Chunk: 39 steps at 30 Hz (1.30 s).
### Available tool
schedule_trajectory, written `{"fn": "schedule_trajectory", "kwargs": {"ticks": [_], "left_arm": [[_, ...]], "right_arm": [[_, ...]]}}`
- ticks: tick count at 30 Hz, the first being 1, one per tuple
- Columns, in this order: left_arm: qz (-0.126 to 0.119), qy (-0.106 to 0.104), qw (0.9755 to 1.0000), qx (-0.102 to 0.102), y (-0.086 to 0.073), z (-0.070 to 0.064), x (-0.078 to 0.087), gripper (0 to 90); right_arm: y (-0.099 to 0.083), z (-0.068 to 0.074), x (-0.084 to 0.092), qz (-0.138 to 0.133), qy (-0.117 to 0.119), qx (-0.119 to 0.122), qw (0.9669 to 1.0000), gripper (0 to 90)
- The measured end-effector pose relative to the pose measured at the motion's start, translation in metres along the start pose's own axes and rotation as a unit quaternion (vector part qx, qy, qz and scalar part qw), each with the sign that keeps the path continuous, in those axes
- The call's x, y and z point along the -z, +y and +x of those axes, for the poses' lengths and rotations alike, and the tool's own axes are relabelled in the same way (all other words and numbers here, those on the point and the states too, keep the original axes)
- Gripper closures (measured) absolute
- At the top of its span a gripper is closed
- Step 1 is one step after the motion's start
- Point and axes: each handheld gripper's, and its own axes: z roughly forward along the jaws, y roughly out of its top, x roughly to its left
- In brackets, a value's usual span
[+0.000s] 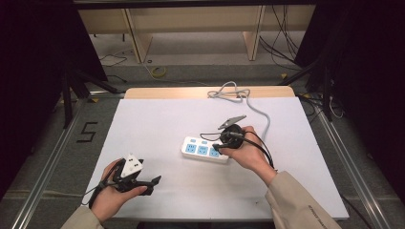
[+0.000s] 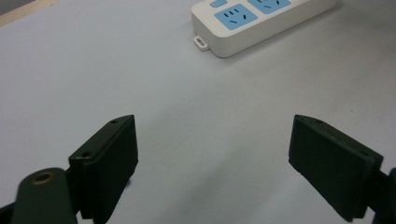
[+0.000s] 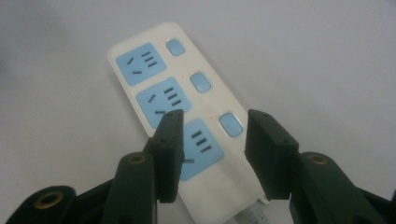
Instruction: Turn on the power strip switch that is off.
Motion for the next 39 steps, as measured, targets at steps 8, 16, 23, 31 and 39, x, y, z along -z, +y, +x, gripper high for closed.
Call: {"fn": "schedule_trajectory", "kwargs": {"ticks": [8,16,23,31,39], "left_arm": [[0.001,0.001,1.0,0.0,0.0,0.0,0.0,15.4],[0.001,0.001,1.0,0.0,0.0,0.0,0.0,15.4],[0.002,0.002,1.0,0.001,0.0,0.0,0.0,15.3],[0.001,0.003,1.0,0.001,-0.001,0.0,0.0,15.4],[0.002,0.003,1.0,-0.002,0.0,-0.001,0.0,15.4]], "right_arm": [[-0.019,-0.003,0.017,-0.024,0.001,-0.006,0.9997,51.6],[-0.046,-0.01,0.038,-0.066,-0.001,-0.014,0.9977,47.7],[-0.07,-0.011,0.054,-0.094,0.002,-0.021,0.9954,44.3],[-0.099,-0.011,0.071,-0.114,0.005,-0.019,0.9932,41.1],[-0.12,-0.01,0.082,-0.125,0.004,-0.034,0.9915,37.5]]}}
